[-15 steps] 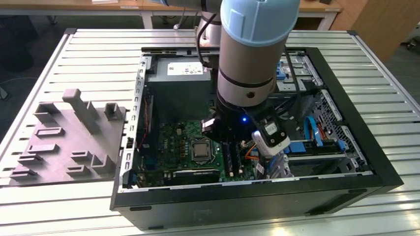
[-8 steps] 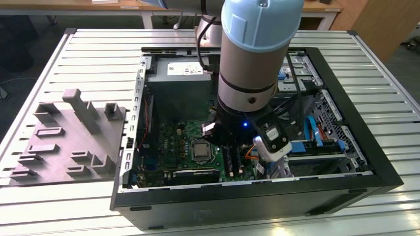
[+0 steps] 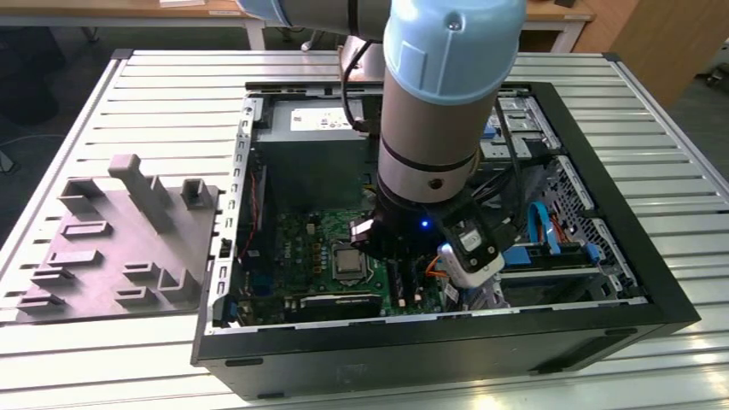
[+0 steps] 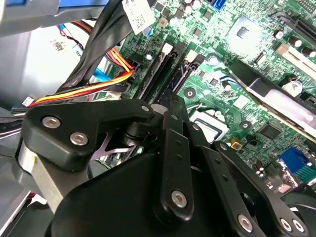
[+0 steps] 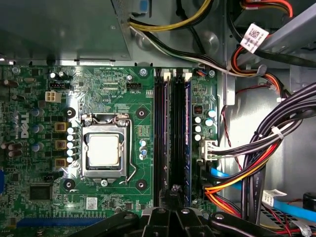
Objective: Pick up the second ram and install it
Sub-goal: 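Press down the second ram until it locks into place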
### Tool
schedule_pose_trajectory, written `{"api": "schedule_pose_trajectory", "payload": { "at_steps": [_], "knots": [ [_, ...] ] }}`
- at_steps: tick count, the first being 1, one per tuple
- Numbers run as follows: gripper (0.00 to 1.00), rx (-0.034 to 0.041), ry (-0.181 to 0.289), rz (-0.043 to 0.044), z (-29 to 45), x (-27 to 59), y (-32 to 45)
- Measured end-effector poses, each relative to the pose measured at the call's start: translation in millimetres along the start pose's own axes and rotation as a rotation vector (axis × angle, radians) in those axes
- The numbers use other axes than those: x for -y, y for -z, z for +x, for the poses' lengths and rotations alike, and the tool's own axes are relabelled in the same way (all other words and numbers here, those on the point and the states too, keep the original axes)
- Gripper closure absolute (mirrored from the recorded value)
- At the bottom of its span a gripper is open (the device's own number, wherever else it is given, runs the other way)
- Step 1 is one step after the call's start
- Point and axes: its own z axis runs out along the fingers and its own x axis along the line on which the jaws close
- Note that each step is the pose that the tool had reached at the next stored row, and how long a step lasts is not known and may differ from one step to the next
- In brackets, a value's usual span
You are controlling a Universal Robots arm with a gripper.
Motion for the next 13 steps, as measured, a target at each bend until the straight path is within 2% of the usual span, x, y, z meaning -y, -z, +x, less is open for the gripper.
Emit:
{"api": "schedule_pose_trajectory", "payload": {
  "at_steps": [3, 8, 13],
  "knots": [
    [0.90, 0.0000, 0.000, 0.0000, 0.0, 0.0, -0.1],
    [0.90, 0.0001, 0.000, -0.0003, 0.2, 0.1, -6.0],
    [0.90, 0.0000, 0.000, -0.0002, 0.3, 0.2, -8.4]
  ]
}}
